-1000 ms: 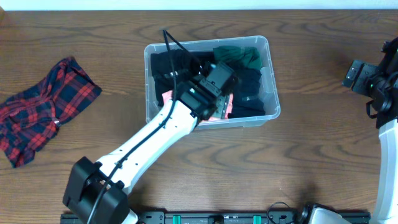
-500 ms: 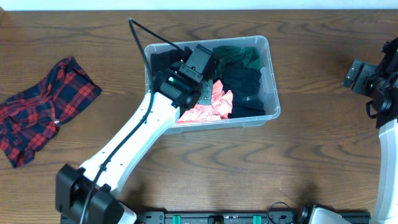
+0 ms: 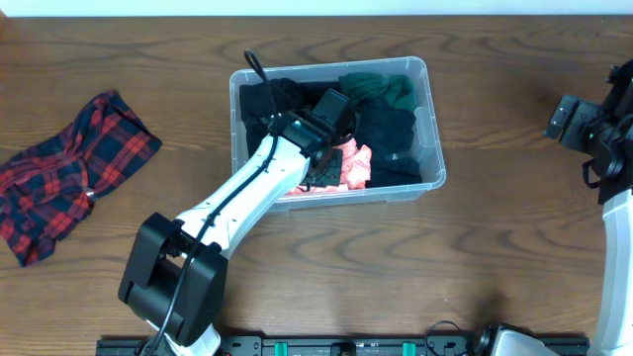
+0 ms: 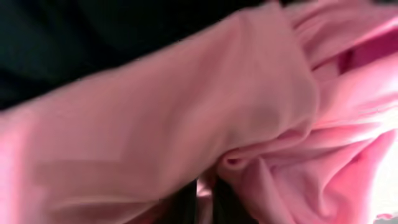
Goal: Pack container
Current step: 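Lower the pink garment into the bin's center and release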
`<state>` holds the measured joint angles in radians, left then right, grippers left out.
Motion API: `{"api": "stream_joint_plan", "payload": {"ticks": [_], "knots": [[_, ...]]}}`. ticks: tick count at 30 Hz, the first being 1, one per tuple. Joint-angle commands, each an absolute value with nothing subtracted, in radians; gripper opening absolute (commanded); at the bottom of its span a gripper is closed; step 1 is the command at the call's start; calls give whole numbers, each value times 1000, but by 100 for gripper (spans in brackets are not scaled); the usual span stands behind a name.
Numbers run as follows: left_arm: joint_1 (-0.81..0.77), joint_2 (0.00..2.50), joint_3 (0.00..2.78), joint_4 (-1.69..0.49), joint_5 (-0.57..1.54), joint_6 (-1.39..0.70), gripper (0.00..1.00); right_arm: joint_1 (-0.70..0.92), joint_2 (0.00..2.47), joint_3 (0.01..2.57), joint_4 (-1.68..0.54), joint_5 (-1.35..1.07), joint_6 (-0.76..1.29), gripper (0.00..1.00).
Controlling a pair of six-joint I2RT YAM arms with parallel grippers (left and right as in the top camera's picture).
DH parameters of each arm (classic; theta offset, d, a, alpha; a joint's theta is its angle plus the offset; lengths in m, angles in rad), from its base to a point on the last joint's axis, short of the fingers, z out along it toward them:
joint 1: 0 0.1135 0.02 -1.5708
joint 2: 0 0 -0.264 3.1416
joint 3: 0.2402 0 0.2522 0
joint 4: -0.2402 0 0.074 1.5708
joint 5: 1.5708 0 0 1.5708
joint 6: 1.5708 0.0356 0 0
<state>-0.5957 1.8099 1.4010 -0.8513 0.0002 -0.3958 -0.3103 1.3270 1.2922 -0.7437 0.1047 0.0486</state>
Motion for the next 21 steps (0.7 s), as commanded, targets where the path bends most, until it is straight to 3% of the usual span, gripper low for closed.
{"api": "stream_joint_plan", "payload": {"ticks": [1, 9, 21], "knots": [[-582, 1767, 1429, -836, -15, -394, 11, -313, 1329, 1293, -745, 105, 55, 99], [-575, 1644, 1453, -802, 5, -410, 12, -313, 1329, 1293, -745, 105, 55, 99], [-575, 1701, 1389, -837, 123, -410, 12, -313, 1329, 1293, -745, 105, 55, 99]]}}
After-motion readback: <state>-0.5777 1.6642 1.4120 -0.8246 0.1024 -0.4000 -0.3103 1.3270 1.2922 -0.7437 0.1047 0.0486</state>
